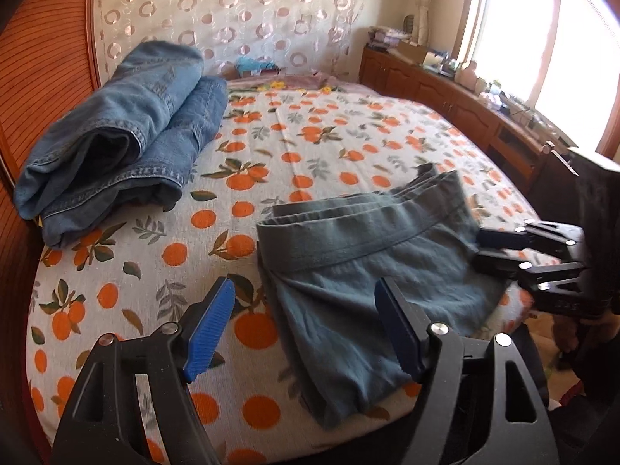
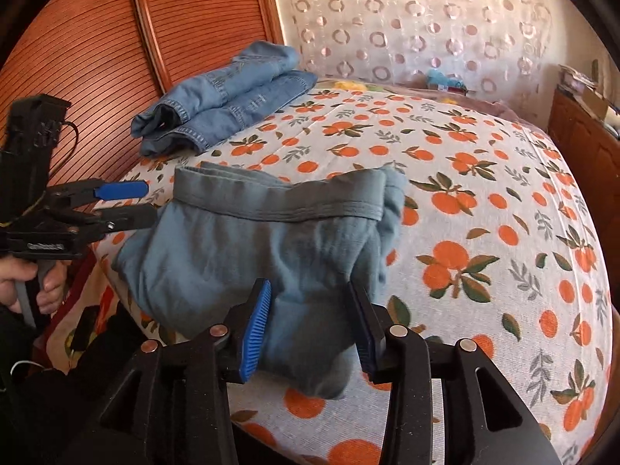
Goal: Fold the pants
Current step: 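Grasp the folded denim bundle edge with the left gripper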
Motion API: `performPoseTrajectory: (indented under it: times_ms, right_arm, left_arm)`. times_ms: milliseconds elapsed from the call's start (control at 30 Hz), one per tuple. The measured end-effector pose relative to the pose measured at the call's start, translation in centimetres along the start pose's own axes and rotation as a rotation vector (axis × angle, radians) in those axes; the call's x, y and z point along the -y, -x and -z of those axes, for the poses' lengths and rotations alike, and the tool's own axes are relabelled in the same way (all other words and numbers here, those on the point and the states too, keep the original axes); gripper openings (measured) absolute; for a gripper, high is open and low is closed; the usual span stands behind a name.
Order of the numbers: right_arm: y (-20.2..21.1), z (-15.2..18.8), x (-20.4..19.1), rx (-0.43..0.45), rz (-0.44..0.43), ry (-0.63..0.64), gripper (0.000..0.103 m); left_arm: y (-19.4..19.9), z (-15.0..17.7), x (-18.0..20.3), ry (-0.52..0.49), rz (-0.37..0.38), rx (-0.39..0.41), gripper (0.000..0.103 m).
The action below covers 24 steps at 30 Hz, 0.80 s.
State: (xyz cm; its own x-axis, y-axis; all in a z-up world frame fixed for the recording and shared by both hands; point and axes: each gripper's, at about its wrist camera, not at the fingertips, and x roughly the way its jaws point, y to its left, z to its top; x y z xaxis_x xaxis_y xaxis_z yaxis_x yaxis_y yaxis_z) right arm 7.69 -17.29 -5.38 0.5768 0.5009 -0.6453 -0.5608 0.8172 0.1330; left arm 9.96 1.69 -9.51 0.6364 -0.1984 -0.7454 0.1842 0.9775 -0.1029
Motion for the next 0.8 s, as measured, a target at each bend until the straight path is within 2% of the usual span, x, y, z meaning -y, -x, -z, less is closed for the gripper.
performPoseTrajectory:
  times_ms: [233,433,633,800]
  right_arm:
    - [0.0,-2.1,1.2,0.035,0.037,-0.016,0.050]
    - [-1.9,-3.7,3.3,-0.003,0.019,-0.061,0.051]
    - [-4.1,-5.2,3.9,-0.036,-0.010,-0.077,0.051]
    - [-4.9,-5.0,4.6,-0.033,-0.034,-0.098,0.051]
  left_arm:
    - [-1.7,-1.4,-1.2,0.005,-0.006,-0.018,0.076]
    - [-2.6,-2.3,-1.8,0.016,0.040,-0.022,0.075]
    - [-3.8,-2.4,-2.0,0.038,0.092,-0.043,0.056]
    - [-4.1,-2.5,-2.4,0.060,0.116,-0.034,0.055]
